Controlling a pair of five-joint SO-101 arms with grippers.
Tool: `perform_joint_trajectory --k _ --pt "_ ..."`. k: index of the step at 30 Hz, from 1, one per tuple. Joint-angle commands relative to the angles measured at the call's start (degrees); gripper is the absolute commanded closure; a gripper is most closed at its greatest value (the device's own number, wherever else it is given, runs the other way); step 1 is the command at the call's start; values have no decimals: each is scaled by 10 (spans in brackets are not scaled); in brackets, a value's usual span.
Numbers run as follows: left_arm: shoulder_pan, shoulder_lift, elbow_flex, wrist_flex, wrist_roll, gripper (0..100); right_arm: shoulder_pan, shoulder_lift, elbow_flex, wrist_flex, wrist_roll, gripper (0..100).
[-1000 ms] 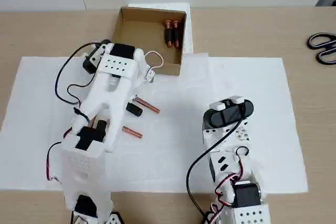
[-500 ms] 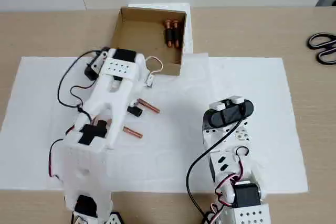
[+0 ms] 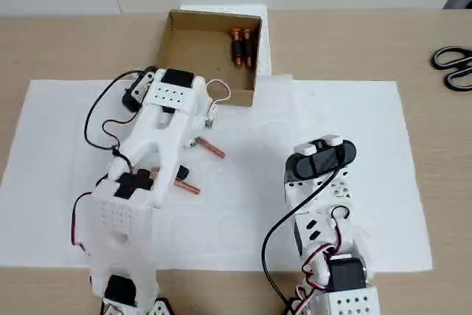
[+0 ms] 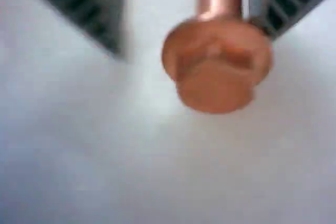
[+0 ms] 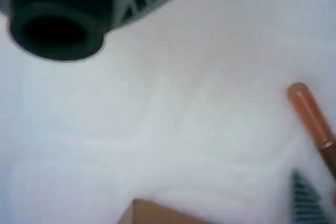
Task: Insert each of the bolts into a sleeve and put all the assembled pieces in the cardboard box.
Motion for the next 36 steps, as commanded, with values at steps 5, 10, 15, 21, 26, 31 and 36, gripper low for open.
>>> perform_joint_trajectory --k 5,10,15,21,26,31,36 --pt "-1 13 -84 25 1 994 4 -10 4 2 0 995" --pt "14 12 -236 124 -2 994 0 -10 3 -4 3 995" --pt "33 4 -363 174 -96 994 -4 -10 4 -52 2 995" --pt "69 -125 -344 173 -225 994 -42 -10 3 -152 3 995" --pt "80 -232 -275 173 -311 994 -82 -10 3 -227 4 995" --pt "80 -374 -132 172 -334 994 -84 -10 3 -287 18 995" --pt "79 -502 -29 105 -394 994 -84 -10 4 -313 122 995"
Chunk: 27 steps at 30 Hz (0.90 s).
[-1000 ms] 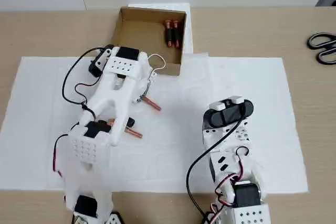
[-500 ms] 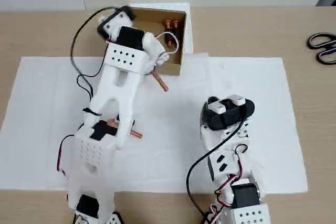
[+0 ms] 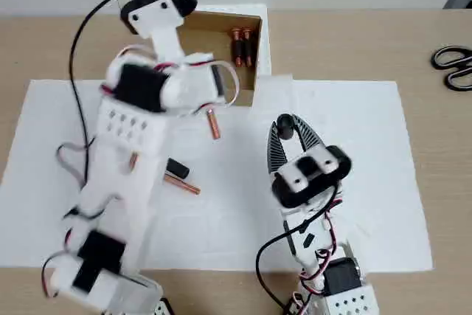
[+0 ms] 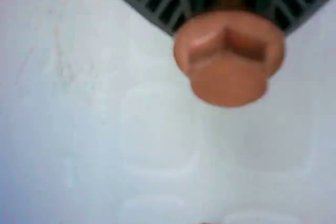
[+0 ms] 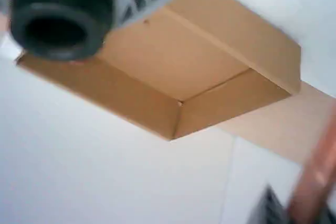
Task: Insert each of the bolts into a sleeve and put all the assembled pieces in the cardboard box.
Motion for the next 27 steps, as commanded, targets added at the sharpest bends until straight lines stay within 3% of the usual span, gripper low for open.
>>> perform_joint_trajectory --k 1,10,15,22,27 --pt "3 -118 51 -84 -36 994 0 -10 4 -23 53 995" --pt "7 -257 257 -484 -147 994 -4 -10 4 -22 48 995" --pt "82 -342 400 -676 -178 994 -4 -10 4 -19 -42 995" --pt "197 -506 679 -947 -346 994 -4 -10 4 -22 -69 995" --pt "205 -608 822 -1005 -371 994 -4 -10 4 -20 -69 995"
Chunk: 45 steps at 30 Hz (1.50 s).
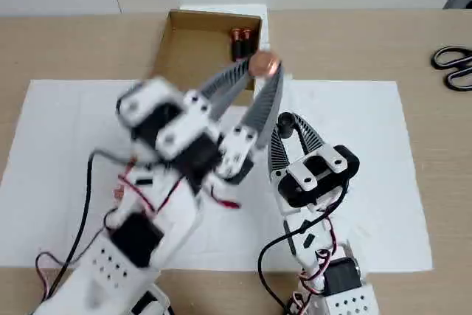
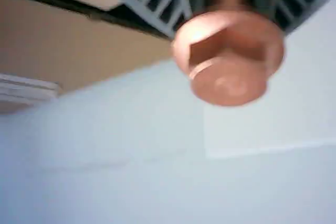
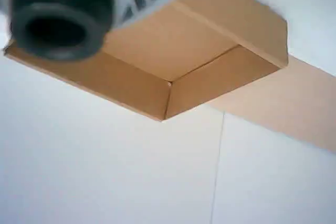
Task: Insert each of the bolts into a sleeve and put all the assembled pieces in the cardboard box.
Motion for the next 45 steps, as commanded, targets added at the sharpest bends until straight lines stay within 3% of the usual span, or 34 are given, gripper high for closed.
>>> perform_joint_trajectory --k 1,7,11,16,22,26,36,45 --pt "4 -72 70 -34 -10 994 -4 -10 4 -12 -4 995" --pt "5 -75 105 -34 55 994 -43 -10 4 -12 4 995" --pt "4 -52 102 -32 55 994 -68 -10 4 -11 55 995" --pt "4 -31 44 80 57 994 -65 -10 4 -11 65 995" --pt "-55 -20 5 96 56 994 -65 -10 4 -11 64 995" --pt "-55 -20 6 133 58 994 -65 -10 4 -11 64 995" --pt "-9 -21 1 133 60 994 -65 -10 4 -11 64 995" --pt "-22 -20 25 134 98 994 -65 -10 4 -11 64 995"
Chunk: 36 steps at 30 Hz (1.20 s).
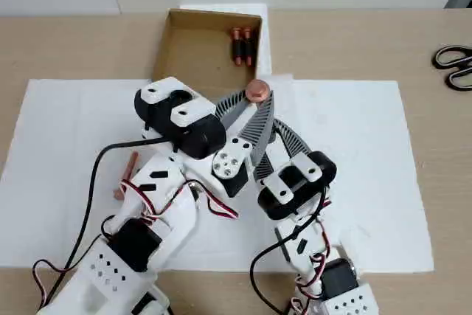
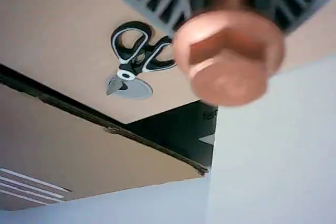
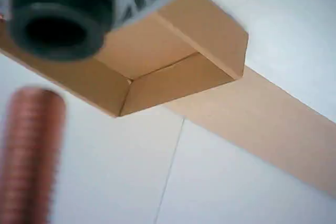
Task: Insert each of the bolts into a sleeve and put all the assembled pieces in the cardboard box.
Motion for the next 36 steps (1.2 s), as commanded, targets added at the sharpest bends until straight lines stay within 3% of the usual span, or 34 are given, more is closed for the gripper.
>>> perform_joint_trajectory --k 1,11,17,23,36 --pt "-5 0 -4 -3 5 994 -3 -10 4 -11 4 995" --pt "-4 20 4 -5 6 994 -3 -10 4 -11 4 995" --pt "-4 70 4 -64 7 994 -3 -10 4 -11 6 995" --pt "-11 84 4 -65 3 994 -3 -10 4 -11 6 995" --pt "-36 19 3 84 4 994 -3 -10 4 -11 6 995"
